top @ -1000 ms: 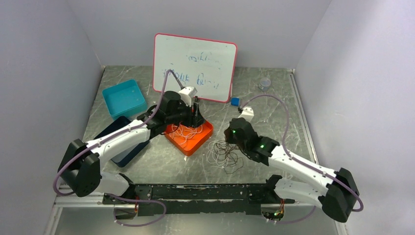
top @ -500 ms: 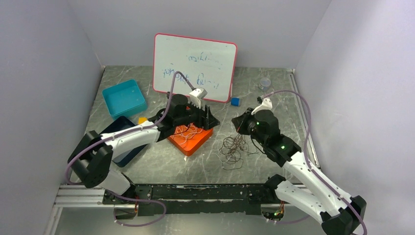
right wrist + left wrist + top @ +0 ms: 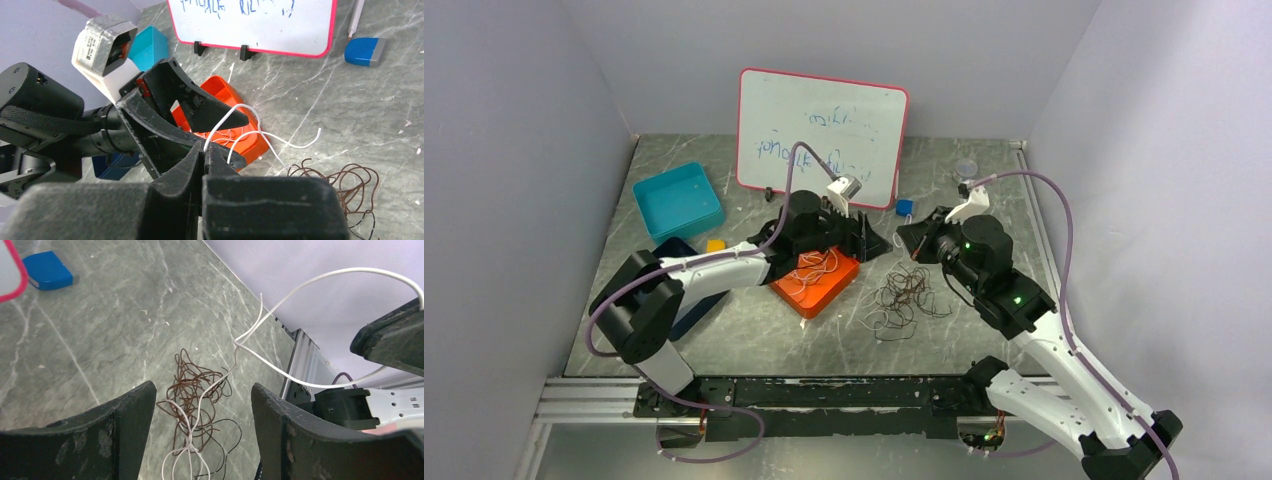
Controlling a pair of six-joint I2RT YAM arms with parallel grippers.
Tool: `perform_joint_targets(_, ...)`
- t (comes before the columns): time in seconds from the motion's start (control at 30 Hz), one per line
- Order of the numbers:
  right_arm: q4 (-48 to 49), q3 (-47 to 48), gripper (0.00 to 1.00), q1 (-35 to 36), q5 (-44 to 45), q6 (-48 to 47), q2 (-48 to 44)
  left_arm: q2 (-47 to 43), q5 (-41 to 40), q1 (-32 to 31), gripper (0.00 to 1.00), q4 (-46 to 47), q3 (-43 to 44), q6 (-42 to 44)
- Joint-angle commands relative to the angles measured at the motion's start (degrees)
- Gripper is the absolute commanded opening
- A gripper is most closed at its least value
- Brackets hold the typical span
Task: Untangle the cables
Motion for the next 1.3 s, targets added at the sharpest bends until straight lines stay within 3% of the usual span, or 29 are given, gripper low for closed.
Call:
perform_joint_targets(0.0, -0.2, 2.8, 0.0, -0.3, -0.5, -0.5, -0.2, 2.1, 2.9, -1.2, 0.75, 5.6, 3.0, -0.9)
perform_joint_targets(0.3, -1.1, 6.2, 0.0, -0.3, 0.6, 1.3, 0.6, 5.3, 2.8, -3.5, 0.73, 8.3, 1.3, -0.1)
perform_joint_targets(0.57, -1.0, 9.7, 0.0, -0.3, 0.2, 1.2, 0.8, 12.8, 4.9, -5.9, 0.61, 12.3, 2.9, -2.7)
perform_joint_targets(0.83, -4.3, 16.5, 0.0, -0.3, 3.8, -2.7, 0.5, 16.9, 4.8, -7.6, 0.5, 13.4, 1.3, -4.1)
perform_joint_targets(1.27, -4.0, 32.2, 0.0, -0.3, 9.1, -11.9, 4.6, 22.1, 3.9, -10.7, 0.44, 9.6, 3.4, -2.8)
